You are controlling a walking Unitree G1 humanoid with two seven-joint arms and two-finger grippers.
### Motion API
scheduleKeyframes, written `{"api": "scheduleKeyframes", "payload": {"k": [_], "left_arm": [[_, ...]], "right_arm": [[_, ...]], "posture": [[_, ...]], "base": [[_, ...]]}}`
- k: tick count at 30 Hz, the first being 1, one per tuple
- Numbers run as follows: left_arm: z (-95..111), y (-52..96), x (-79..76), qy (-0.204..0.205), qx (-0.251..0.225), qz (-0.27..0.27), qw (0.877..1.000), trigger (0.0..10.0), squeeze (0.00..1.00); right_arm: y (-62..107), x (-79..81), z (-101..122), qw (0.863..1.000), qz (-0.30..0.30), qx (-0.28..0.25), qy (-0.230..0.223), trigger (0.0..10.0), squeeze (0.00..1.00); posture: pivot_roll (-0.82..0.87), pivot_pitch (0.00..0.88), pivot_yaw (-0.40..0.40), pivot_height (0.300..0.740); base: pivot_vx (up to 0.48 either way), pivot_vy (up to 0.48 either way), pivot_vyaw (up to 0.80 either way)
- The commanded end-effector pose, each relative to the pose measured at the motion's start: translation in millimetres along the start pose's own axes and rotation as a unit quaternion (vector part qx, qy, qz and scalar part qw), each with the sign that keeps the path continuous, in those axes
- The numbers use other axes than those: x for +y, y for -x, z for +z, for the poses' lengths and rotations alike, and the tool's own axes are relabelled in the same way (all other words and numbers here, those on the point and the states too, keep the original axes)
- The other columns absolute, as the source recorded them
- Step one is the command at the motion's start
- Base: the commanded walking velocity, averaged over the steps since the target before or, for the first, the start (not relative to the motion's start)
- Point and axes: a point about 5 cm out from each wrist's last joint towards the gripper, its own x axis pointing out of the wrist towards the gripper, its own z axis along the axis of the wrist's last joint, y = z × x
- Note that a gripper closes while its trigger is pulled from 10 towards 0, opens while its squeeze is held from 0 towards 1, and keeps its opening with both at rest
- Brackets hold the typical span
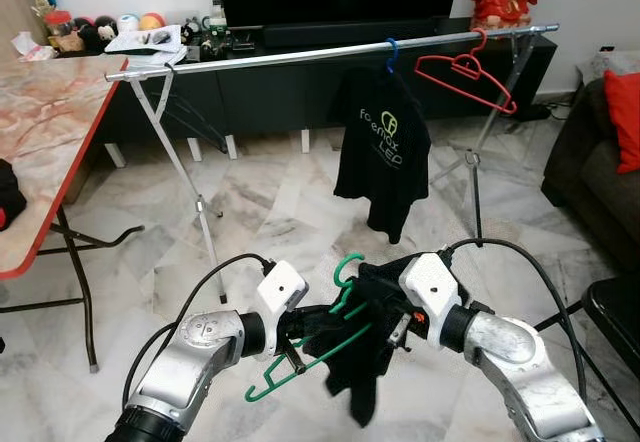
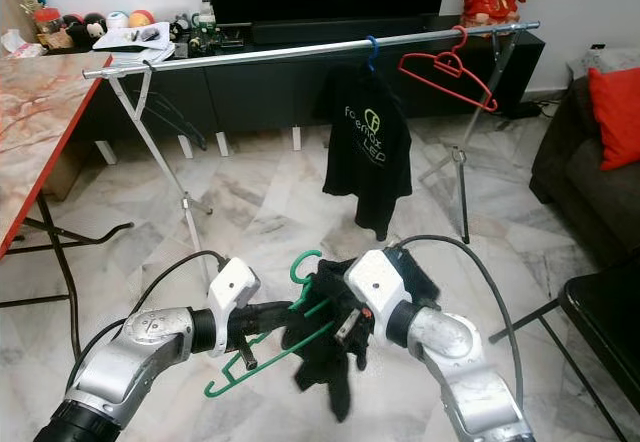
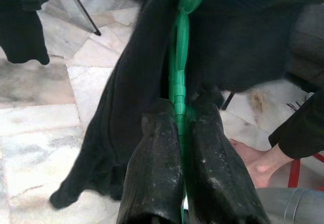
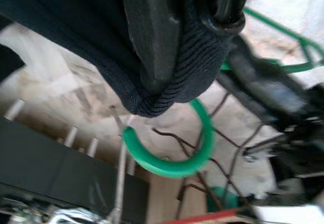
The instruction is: Hang hanger
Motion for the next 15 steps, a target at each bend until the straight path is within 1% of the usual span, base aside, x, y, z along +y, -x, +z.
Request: {"api": "scheduleKeyframes", "payload": {"k": [1,3,4,5,6,8,9,12,15], "left_arm": [[8.3,-1.1,0.7,-0.010,-0.017,0.001,1.000,10.0,0.00],[8.1,-1.3,0.7,-0.010,-0.017,0.001,1.000,10.0,0.00],[7.9,-1.8,0.7,-0.010,-0.018,0.002,1.000,10.0,0.00],[7.9,-1.8,0.7,-0.010,-0.018,0.002,1.000,10.0,0.00],[7.9,-2.1,0.6,-0.010,-0.018,0.002,1.000,10.0,0.00],[8.1,-2.3,0.8,-0.009,-0.020,0.003,1.000,10.0,0.00],[8.1,-2.3,0.8,-0.009,-0.020,0.003,1.000,10.0,0.00],[8.0,-1.7,1.9,-0.009,-0.020,0.007,1.000,10.0,0.00],[8.7,-0.9,2.3,-0.004,-0.025,0.008,1.000,10.0,0.00]], "right_arm": [[-2.3,13.2,11.9,0.998,0.050,-0.030,0.008,10.0,0.00],[-1.1,12.6,11.4,0.998,0.049,-0.027,0.008,10.0,0.00],[0.4,7.2,7.0,0.999,0.030,-0.010,0.013,10.0,0.00],[0.4,7.2,7.0,0.999,0.030,-0.010,0.013,10.0,0.00],[0.6,0.9,2.1,1.000,0.005,0.008,0.017,10.0,0.00],[2.3,-20.4,-15.1,0.994,-0.081,0.074,0.024,10.0,0.00],[2.3,-20.4,-15.1,0.994,-0.081,0.074,0.024,10.0,0.00],[4.0,-26.9,-18.3,0.991,-0.107,0.081,0.025,10.0,0.00],[1.9,-27.7,-12.6,0.992,-0.112,0.058,0.013,10.0,0.00]], "posture": [[-0.05,0.089,0.029,0.740],[-0.05,0.090,0.028,0.740],[-0.05,0.091,0.029,0.740],[-0.05,0.091,0.029,0.740],[-0.05,0.091,0.029,0.740],[-0.05,0.092,0.029,0.740],[-0.05,0.092,0.029,0.740],[-0.05,0.092,0.027,0.740],[-0.05,0.092,0.026,0.740]], "base": [[0.000,0.000,0.00],[0.000,0.000,0.00],[0.000,0.000,0.00],[0.000,0.000,0.00],[0.000,0.000,0.00],[0.000,0.000,0.00],[0.000,0.000,0.00],[0.000,0.000,0.00],[0.000,0.000,0.00]]}}
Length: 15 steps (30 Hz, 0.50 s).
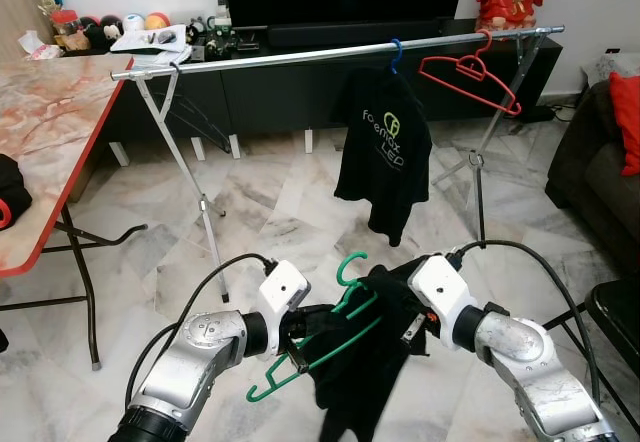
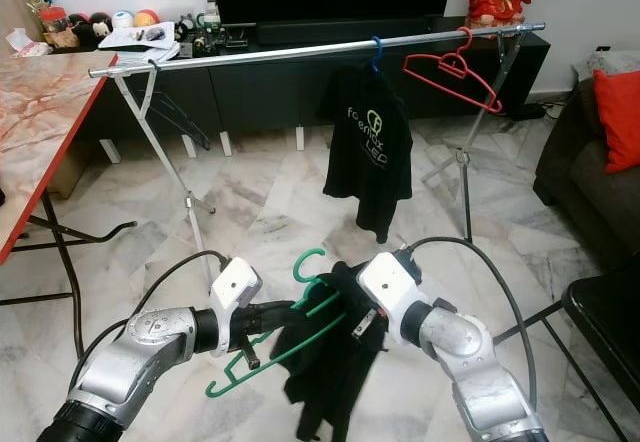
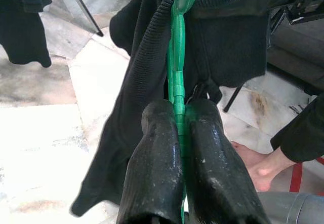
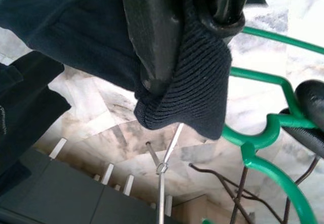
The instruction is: Hang hanger
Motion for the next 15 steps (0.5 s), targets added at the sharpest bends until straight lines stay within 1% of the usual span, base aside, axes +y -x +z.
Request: {"api": "scheduleKeyframes", "payload": {"k": [1,6,11,12,13,14,15], "left_arm": [[8.3,1.1,2.6,-0.006,-0.021,0.003,1.000,10.0,0.00],[9.6,0.8,0.3,-0.001,-0.027,-0.005,1.000,10.0,0.00],[9.8,1.4,0.3,-0.001,-0.027,-0.006,1.000,10.0,0.00],[9.8,1.4,0.2,0.000,-0.028,-0.006,1.000,10.0,0.00],[10.0,1.1,0.1,0.000,-0.029,-0.006,1.000,10.0,0.00],[10.1,1.0,0.0,0.000,-0.029,-0.007,1.000,10.0,0.00],[10.1,0.9,-0.1,0.000,-0.030,-0.007,1.000,10.0,0.00]], "right_arm": [[-0.7,-2.5,9.4,1.000,-0.002,-0.024,-0.002,10.0,0.00],[-3.1,4.9,13.4,0.999,0.022,-0.041,-0.005,10.0,0.00],[-1.5,10.6,17.5,0.997,0.048,-0.056,-0.006,10.0,0.00],[-1.2,11.5,17.5,0.997,0.051,-0.056,-0.005,10.0,0.31],[-0.9,12.8,16.6,0.997,0.058,-0.054,-0.007,10.0,0.89],[-0.8,13.2,16.1,0.997,0.060,-0.053,-0.009,10.0,0.89],[-0.7,13.6,15.5,0.997,0.062,-0.051,-0.009,10.0,1.00]], "posture": [[-0.05,0.092,0.026,0.740],[-0.05,0.092,0.024,0.740],[-0.05,0.092,0.023,0.740],[-0.05,0.093,0.023,0.740],[-0.05,0.093,0.023,0.740],[-0.05,0.093,0.023,0.740],[-0.05,0.093,0.023,0.740]], "base": [[0.000,0.000,0.00],[0.000,0.000,0.00],[0.000,0.000,0.00],[0.000,0.000,0.00],[0.000,0.000,0.00],[0.000,0.000,0.00],[0.000,0.000,0.00]]}}
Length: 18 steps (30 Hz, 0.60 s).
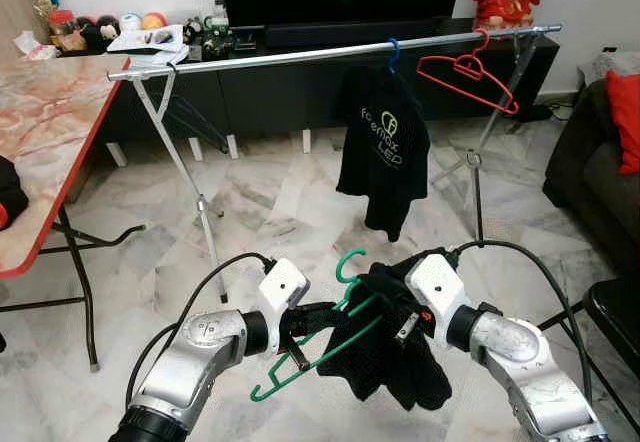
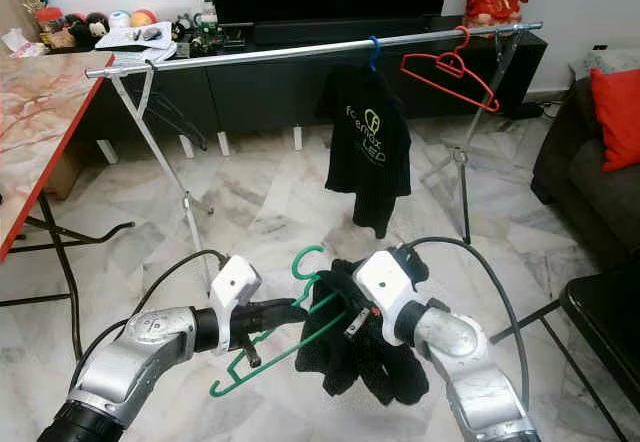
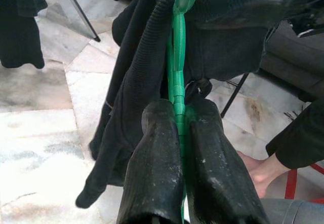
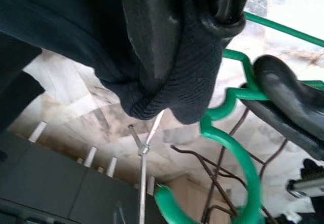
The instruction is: Hang hanger
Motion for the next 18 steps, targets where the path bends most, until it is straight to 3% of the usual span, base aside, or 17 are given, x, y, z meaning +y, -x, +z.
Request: {"api": "scheduleKeyframes", "payload": {"k": [1,18], "left_arm": [[8.5,0.6,0.3,-0.009,-0.018,-0.004,1.000,10.0,0.00],[8.7,-0.1,2.2,-0.009,-0.020,0.003,1.000,10.0,0.00]], "right_arm": [[0.3,5.6,3.6,1.000,0.020,-0.004,0.011,10.0,1.00],[8.9,13.1,-11.6,0.996,0.067,0.056,0.027,10.0,1.00]], "posture": [[-0.05,0.093,0.022,0.740],[-0.06,0.095,0.022,0.740]], "base": [[0.000,0.000,0.00],[0.000,0.000,0.00]]}}
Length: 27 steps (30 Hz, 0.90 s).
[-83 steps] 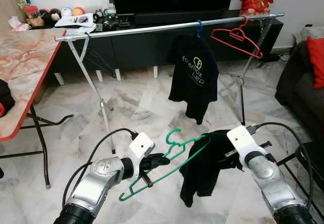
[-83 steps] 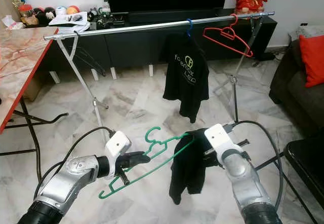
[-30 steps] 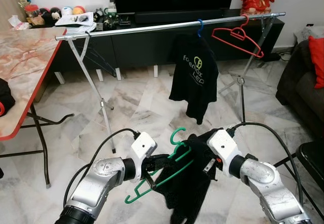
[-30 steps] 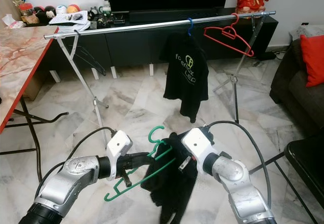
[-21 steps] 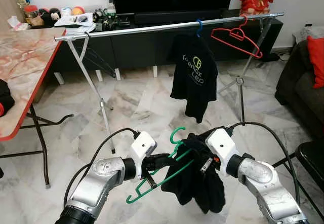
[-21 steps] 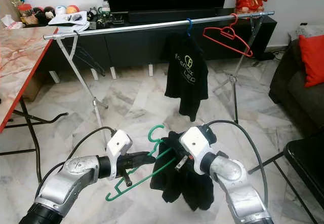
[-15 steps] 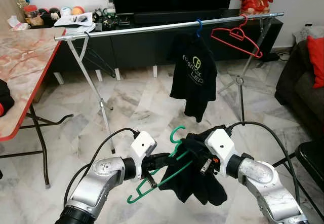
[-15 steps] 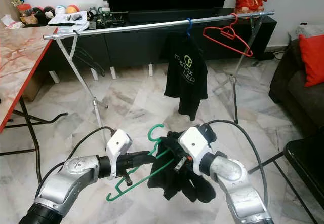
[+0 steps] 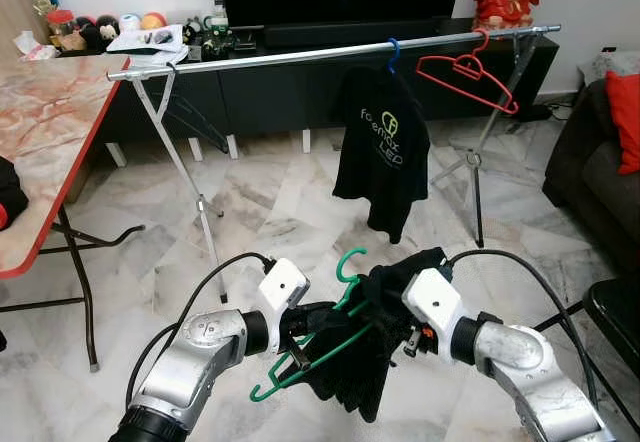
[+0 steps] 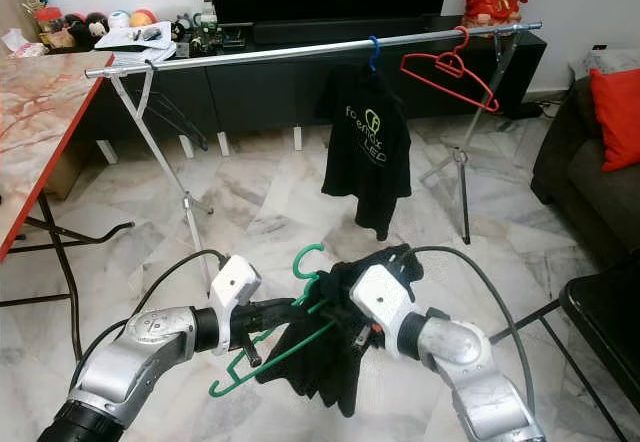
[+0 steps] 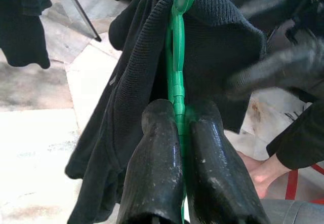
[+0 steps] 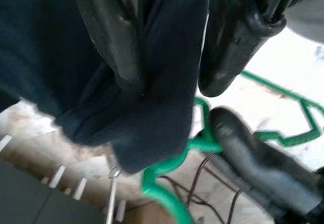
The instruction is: Hang hanger
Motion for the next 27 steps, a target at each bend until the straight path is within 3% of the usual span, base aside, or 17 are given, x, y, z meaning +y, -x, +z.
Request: {"api": "scheduleKeyframes", "payload": {"k": [1,11,16,20,27], "left_arm": [[8.7,0.0,2.2,-0.010,-0.020,0.001,1.000,10.0,0.00],[7.9,0.0,3.9,-0.010,-0.020,0.008,1.000,10.0,0.00],[5.6,1.0,4.3,-0.010,-0.014,0.008,1.000,10.0,0.00],[-5.5,3.5,4.9,-0.031,0.018,0.003,0.999,10.0,0.00],[-13.0,7.3,4.8,-0.041,0.029,-0.013,0.999,10.0,0.00]], "right_arm": [[1.2,3.7,3.7,1.000,0.013,0.004,0.015,10.0,1.00],[9.6,9.3,-1.0,0.998,0.043,0.029,0.026,10.0,1.00],[22.8,10.4,-3.1,0.996,0.063,0.042,0.038,10.0,1.00],[39.4,-3.1,-2.4,0.996,0.045,0.052,0.052,10.0,1.00],[58.7,-22.7,22.3,0.996,0.036,0.013,0.080,10.0,1.00]], "posture": [[-0.06,0.095,0.022,0.740],[-0.06,0.098,0.022,0.740],[-0.06,0.098,0.022,0.740],[-0.07,0.096,0.022,0.740],[-0.08,0.093,0.020,0.740]], "base": [[0.000,0.000,0.00],[0.000,0.000,0.00],[0.000,0.000,0.00],[0.000,0.000,0.00],[0.000,0.000,0.00]]}}
